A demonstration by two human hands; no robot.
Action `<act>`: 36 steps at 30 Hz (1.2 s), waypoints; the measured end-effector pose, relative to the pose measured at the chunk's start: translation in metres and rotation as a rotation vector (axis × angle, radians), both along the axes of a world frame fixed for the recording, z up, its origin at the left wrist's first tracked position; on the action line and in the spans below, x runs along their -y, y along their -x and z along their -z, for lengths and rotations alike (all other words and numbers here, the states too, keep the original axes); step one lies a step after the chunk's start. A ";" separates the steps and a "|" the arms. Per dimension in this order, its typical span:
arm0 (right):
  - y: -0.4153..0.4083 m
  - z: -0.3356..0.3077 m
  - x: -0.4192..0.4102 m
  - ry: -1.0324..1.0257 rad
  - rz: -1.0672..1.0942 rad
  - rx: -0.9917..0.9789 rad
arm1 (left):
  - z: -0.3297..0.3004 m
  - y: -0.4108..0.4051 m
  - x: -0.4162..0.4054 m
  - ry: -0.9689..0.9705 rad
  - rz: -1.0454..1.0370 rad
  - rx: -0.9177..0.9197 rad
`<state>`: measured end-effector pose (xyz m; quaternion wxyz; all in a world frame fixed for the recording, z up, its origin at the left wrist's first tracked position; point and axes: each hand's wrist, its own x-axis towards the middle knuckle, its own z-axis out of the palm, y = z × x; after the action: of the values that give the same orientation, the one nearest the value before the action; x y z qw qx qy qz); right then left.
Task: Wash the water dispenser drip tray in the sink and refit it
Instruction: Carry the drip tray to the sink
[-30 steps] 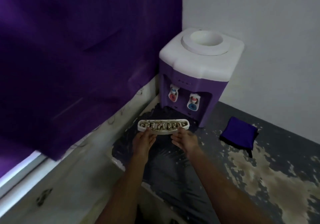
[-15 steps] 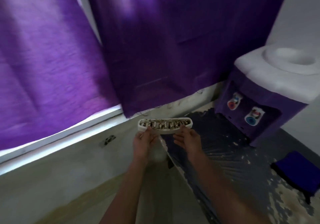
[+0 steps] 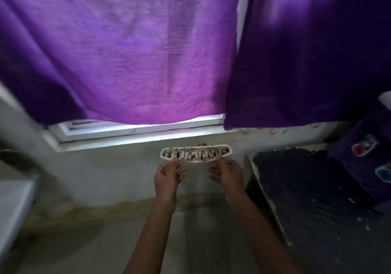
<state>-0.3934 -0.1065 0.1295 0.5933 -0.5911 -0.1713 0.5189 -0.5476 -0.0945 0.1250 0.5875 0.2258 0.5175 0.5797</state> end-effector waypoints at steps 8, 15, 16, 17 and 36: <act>0.123 -0.014 0.012 -0.054 -0.224 0.023 | -0.017 0.123 0.045 -0.027 -0.218 -0.008; 0.247 -0.017 0.006 -0.092 -0.459 -0.005 | -0.020 0.238 0.066 -0.052 -0.450 0.040; 0.263 -0.016 0.004 -0.098 -0.488 -0.008 | -0.019 0.253 0.068 -0.054 -0.477 0.050; 0.278 -0.015 0.003 -0.100 -0.513 -0.013 | -0.018 0.267 0.069 -0.057 -0.498 0.052; 0.556 0.004 -0.028 0.033 -0.910 -0.081 | -0.003 0.510 0.091 0.072 -0.914 0.008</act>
<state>-0.9497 -0.0785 0.1251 0.3018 -0.4444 -0.3816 0.7522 -1.0574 -0.1857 0.1279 0.2811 -0.0486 0.5817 0.7618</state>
